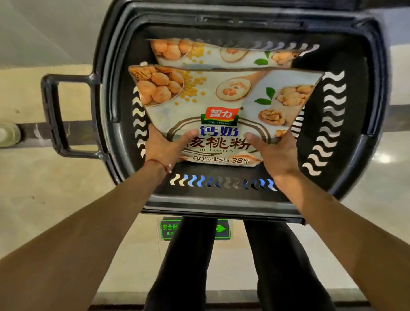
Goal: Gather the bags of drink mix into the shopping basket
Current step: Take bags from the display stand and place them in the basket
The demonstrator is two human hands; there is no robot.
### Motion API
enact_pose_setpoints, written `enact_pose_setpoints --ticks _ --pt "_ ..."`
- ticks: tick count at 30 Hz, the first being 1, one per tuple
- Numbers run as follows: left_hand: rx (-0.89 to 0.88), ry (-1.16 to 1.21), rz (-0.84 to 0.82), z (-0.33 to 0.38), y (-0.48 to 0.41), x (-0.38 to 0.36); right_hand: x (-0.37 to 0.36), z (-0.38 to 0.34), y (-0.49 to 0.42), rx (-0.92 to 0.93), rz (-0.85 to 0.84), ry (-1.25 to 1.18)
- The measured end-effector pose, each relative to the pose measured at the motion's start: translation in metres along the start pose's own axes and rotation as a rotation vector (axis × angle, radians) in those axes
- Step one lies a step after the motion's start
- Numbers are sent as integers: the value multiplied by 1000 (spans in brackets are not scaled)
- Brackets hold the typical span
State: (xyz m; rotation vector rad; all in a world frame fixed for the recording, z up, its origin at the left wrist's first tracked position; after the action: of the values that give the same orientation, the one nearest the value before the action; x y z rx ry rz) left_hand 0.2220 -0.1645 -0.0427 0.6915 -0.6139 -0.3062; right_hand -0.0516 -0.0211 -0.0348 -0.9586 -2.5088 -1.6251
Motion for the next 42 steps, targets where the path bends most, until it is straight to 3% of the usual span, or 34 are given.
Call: enact_pose_setpoints --ticks 8,17,21,31,42 --pt "-55 35 6 81 68 50 49 -62 85 -1 1 34" --pt "-138 155 38 169 184 110 109 -133 215 151 -45 89" --pt "-195 194 11 206 233 120 149 -141 278 179 -13 -10" --pt "-314 193 -105 287 344 92 250 -138 379 271 -21 -234" --pt "-456 146 -31 352 446 -1 383 -119 384 365 -102 -274"
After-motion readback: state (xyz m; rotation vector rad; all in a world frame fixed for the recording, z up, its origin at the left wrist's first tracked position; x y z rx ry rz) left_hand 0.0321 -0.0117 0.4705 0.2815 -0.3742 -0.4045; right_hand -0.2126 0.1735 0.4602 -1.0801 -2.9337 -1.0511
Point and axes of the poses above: each hand's wrist, its own y-axis away from the middle knuckle, its own x-axis out of the back of the hand, z = x × y, the point moved 10 cm from there along -y, towards the middle knuckle, and after that the axes turned 8 degrees about -x, right-handed, at the moved point
